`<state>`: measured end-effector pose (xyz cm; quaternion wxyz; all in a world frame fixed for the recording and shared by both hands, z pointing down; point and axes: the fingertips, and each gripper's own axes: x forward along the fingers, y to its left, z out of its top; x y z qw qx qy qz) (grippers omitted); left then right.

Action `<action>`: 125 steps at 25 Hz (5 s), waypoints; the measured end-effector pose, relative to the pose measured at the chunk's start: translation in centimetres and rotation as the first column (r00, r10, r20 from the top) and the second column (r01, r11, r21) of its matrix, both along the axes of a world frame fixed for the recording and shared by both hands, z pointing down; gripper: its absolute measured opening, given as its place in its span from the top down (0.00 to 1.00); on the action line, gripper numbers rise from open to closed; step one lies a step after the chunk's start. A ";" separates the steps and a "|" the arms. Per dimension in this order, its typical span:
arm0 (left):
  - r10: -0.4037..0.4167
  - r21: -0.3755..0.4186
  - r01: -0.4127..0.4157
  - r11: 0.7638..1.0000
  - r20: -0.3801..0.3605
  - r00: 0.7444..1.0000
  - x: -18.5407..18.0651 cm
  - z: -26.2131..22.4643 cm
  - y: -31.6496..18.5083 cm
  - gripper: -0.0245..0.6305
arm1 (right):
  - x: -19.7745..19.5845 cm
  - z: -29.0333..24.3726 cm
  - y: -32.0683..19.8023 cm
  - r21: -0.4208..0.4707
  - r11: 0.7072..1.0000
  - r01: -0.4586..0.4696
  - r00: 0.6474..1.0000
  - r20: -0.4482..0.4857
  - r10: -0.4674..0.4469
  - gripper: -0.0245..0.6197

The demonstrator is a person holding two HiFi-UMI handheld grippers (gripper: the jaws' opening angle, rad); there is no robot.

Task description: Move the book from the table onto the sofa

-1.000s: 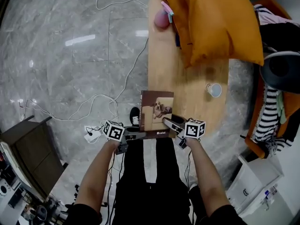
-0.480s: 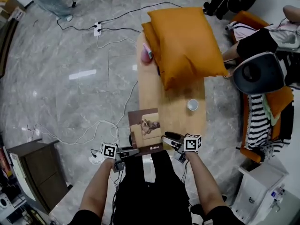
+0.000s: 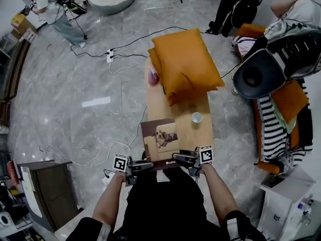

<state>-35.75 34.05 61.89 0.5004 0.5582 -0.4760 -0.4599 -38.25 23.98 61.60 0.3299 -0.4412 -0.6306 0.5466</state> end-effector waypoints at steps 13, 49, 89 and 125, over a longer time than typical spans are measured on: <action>0.105 -0.020 -0.103 0.994 0.097 0.990 3.2 -4.0 -2.8 0.74 | 4.0 -4.2 -2.6 -0.079 0.992 -0.098 0.994 0.031 0.100 0.72; 0.704 0.072 -0.714 0.696 0.124 0.699 19.5 -4.2 -10.2 0.74 | 28.7 -4.6 -7.6 0.029 0.609 -0.793 0.610 0.043 0.792 0.72; 0.941 -0.017 -0.949 0.314 0.139 0.308 47.6 -1.8 -30.4 0.74 | 59.7 -0.8 -22.7 0.098 0.109 -0.989 0.106 -0.038 0.994 0.72; 0.945 -0.161 -0.941 0.298 0.190 0.267 50.3 -1.4 -63.5 0.74 | 62.1 -0.5 -56.6 0.121 0.156 -0.980 0.154 -0.025 0.988 0.72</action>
